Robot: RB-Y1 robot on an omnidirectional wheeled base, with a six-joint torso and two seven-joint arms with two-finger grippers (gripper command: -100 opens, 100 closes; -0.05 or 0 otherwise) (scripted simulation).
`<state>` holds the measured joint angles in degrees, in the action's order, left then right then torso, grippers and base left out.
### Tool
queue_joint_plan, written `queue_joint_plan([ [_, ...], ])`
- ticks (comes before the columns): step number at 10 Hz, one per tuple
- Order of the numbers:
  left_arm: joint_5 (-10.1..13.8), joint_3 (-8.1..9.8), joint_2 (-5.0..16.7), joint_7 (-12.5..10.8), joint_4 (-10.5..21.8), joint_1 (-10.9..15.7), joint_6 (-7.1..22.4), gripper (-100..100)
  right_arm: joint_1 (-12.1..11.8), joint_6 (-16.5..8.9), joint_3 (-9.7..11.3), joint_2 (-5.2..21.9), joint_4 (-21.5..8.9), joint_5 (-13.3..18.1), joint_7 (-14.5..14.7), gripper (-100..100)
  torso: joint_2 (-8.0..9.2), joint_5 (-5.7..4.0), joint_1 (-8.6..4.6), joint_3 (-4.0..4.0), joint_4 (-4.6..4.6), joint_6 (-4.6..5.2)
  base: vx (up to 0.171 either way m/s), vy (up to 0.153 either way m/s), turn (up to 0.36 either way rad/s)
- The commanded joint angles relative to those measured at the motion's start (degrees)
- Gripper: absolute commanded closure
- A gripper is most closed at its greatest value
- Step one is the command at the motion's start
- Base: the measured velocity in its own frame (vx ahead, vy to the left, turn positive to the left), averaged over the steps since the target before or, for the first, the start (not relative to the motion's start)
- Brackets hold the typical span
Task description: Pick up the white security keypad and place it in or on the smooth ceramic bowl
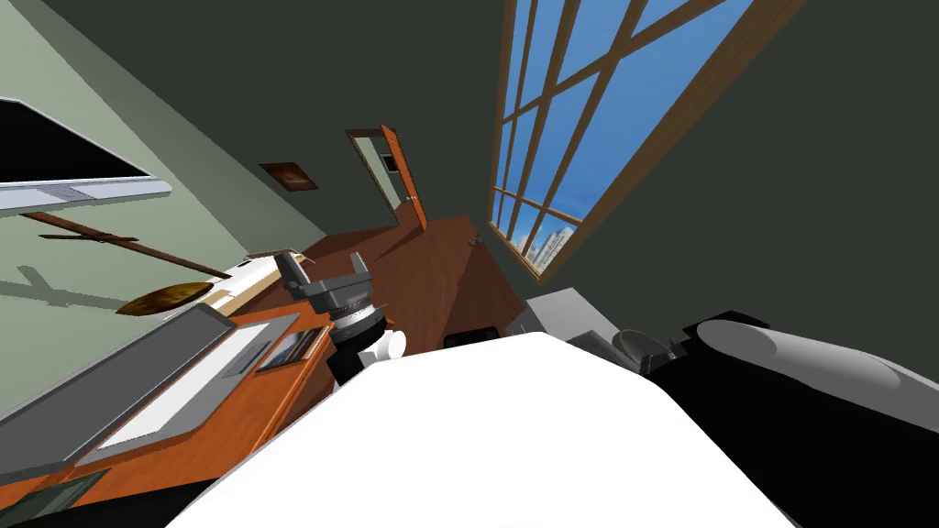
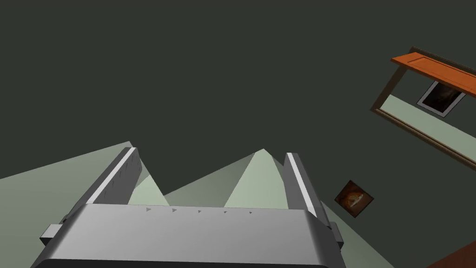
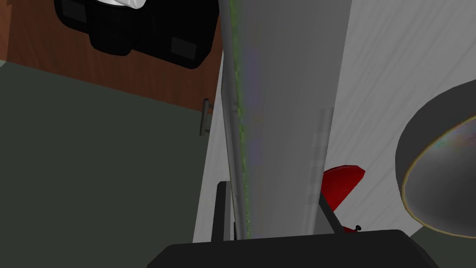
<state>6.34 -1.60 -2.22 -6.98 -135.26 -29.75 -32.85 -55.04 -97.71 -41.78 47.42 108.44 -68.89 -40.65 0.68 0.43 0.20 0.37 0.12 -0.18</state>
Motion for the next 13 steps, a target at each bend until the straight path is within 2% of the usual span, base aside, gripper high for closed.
queue_joint_plan([
  [1,0.0,0.0,0.0,0.0,0.0,0.0,0.0,0,-1.1,-0.3,-1.9,2.2,-2.9,-2.5,0.8,100,0.0,0.0,0.0,0.0,0.0,0.0,-0.198,0.007,0.278],
  [5,0.0,0.01,0.0,0.0,0.0,0.0,0.0,0,-4.1,-0.5,-6.3,7.9,-10.1,-9.1,2.0,100,0.03,0.09,-0.04,0.02,0.01,0.12,-0.175,-0.007,0.207],
  [6,0.0,0.01,0.0,0.0,0.0,0.0,0.0,0,-4.1,-0.5,-6.3,7.9,-10.7,-9.1,2.0,100,-0.03,0.12,-0.05,-0.01,0.0,0.17,-0.092,-0.017,0.032],
  [8,0.0,0.01,0.0,0.0,0.0,0.0,0.0,0,-5.7,-0.2,-8.4,10.7,-14.3,-12.4,2.2,100,-0.28,0.15,0.01,-0.14,-0.03,0.2,-0.091,-0.019,0.124],
  [9,0.0,0.01,0.0,0.0,0.0,0.0,0.0,0,-5.7,-0.2,-8.4,10.7,-14.5,-12.4,2.2,100,-0.28,0.21,0.05,-0.14,-0.02,0.17,-0.074,-0.014,0.073],
  [13,0.0,0.01,0.0,0.0,0.0,0.0,0.0,0,-9.1,0.9,-11.9,15.7,-21.5,-18.6,2.1,100,-0.37,0.31,0.12,-0.18,-0.02,0.27,-0.071,-0.027,0.096],
])
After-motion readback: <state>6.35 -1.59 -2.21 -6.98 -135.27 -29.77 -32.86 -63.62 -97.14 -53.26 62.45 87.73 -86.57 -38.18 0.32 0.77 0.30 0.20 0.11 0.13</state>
